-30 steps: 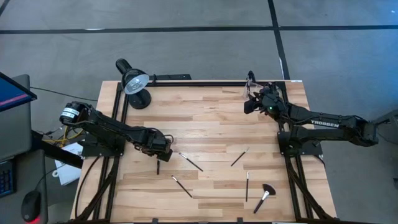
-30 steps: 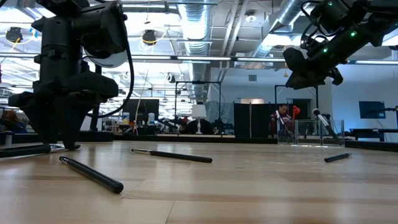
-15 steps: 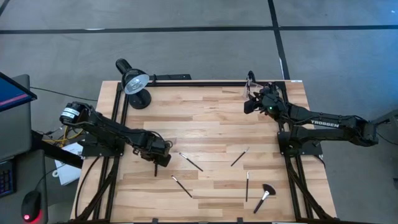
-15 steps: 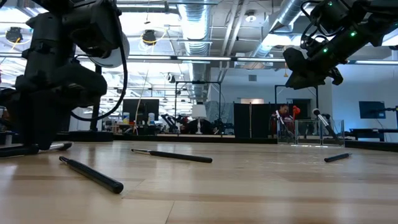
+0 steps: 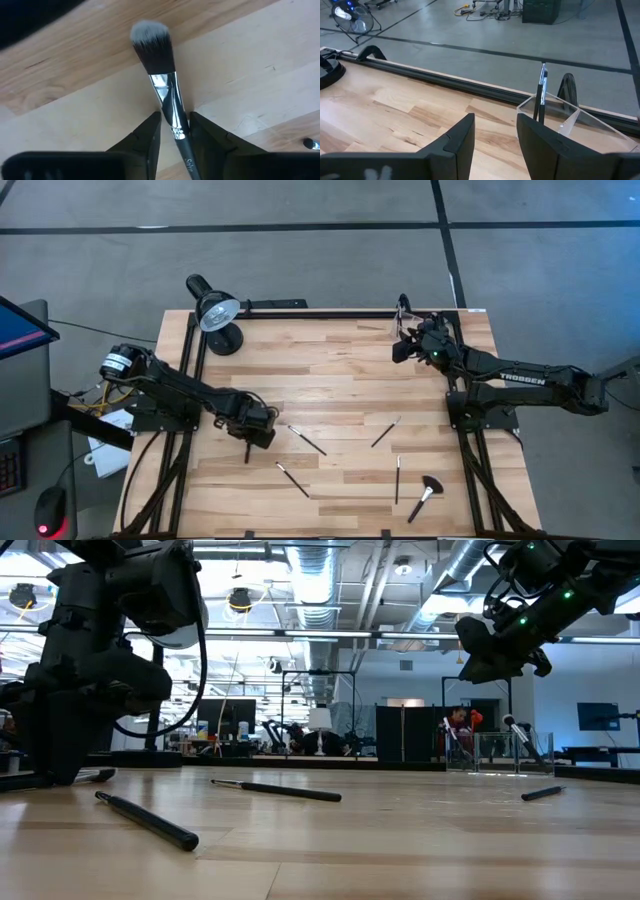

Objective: Sort items
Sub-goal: Put the powder brush into the transparent organizer

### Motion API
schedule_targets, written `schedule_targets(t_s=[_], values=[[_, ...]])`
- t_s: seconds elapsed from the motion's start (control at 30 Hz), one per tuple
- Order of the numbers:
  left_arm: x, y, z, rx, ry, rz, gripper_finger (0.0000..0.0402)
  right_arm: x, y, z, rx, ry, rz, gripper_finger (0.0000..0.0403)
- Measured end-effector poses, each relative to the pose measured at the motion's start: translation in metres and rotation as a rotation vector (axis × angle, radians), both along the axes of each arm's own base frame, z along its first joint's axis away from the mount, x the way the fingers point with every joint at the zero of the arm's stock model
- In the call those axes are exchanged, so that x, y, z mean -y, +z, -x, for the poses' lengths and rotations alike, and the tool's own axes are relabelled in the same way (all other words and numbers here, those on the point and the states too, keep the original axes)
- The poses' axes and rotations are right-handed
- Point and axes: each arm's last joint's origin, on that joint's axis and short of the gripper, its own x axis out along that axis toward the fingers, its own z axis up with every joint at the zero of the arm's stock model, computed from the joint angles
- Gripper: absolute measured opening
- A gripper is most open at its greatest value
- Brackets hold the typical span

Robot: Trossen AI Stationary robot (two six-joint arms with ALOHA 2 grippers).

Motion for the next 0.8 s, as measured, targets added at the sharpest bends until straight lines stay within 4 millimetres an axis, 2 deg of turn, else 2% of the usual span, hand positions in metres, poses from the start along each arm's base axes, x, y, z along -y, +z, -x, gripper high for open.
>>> schedule_targets(t_s=[0.3,0.8], values=[[0.0001,-0.0001,0.0011,-0.001,-0.037,-0.012,0.0041,0.0000,0.0000,0.0000,0.000,0.000,0.000,0.0134],[-0.0010,0.0025,0.0019,0.026,-0.087,-0.019,0.0040,0.0000,-0.0001,0.0000,0.000,0.000,0.000,0.0138]])
